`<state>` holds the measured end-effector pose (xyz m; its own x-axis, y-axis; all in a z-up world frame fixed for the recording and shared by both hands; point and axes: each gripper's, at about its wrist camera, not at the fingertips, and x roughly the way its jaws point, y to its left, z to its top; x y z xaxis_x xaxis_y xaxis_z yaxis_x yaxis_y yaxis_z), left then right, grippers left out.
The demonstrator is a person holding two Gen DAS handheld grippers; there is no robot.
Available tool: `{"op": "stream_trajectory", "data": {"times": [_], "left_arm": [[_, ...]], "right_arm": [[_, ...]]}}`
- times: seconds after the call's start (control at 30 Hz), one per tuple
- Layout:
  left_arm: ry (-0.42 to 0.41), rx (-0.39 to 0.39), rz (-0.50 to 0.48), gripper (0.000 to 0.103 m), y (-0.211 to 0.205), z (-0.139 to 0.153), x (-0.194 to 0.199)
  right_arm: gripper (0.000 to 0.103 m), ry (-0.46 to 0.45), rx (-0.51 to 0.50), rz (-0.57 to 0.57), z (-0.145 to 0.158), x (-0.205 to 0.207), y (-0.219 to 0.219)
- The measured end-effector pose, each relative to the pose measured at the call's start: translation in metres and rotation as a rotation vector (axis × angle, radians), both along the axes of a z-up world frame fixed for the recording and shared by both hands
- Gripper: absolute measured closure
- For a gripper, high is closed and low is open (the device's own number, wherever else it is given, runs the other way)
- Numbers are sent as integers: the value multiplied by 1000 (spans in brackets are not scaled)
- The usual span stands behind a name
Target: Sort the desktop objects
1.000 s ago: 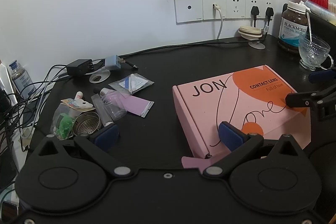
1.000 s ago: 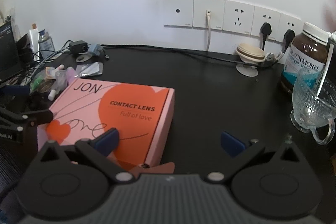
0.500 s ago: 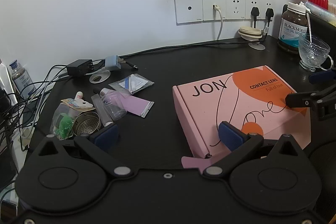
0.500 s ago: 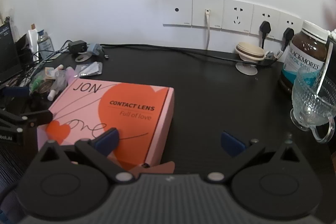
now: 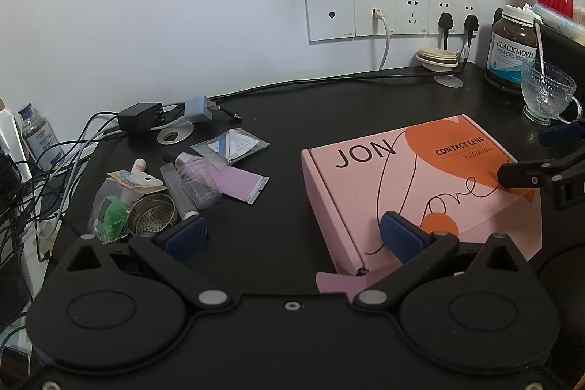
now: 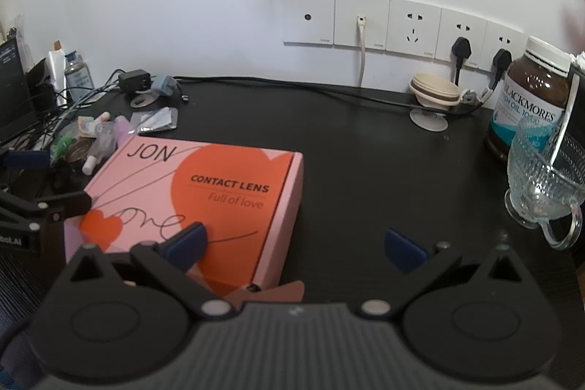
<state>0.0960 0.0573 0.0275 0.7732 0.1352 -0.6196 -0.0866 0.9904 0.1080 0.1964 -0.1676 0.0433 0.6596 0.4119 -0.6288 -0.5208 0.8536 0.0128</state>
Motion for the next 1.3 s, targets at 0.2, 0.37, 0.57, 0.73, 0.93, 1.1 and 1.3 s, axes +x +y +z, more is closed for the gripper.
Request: {"op": "stream_trajectory", "data": {"times": [0.2,0.37,0.57,0.73,0.93,1.1,1.3], "left_arm": [[0,1,1,0,-1,0,0],[-2,1,2,0,0,0,0],[-4,-3,-2,0,1,-1,0],[-6,-2,-4,0,0,-1,-1],[-6,-6,-5,0,1,-1,-1],[-6,-3,-6,0,0,0,-1],[-7,0,-7,0,0,0,-1]], "right_arm": [[1,4,6,-7,0,-1,0],[1,7,9,-10,0,-2,0],[1,8,11,-9,-1,0,-1],[1,9,11,-11,-1,0,-1],[1,9,10,-14,0,-2,-1],[1,9,9,-16,0,-2,-1],[1,7,6,-16,0,-2,0]]}}
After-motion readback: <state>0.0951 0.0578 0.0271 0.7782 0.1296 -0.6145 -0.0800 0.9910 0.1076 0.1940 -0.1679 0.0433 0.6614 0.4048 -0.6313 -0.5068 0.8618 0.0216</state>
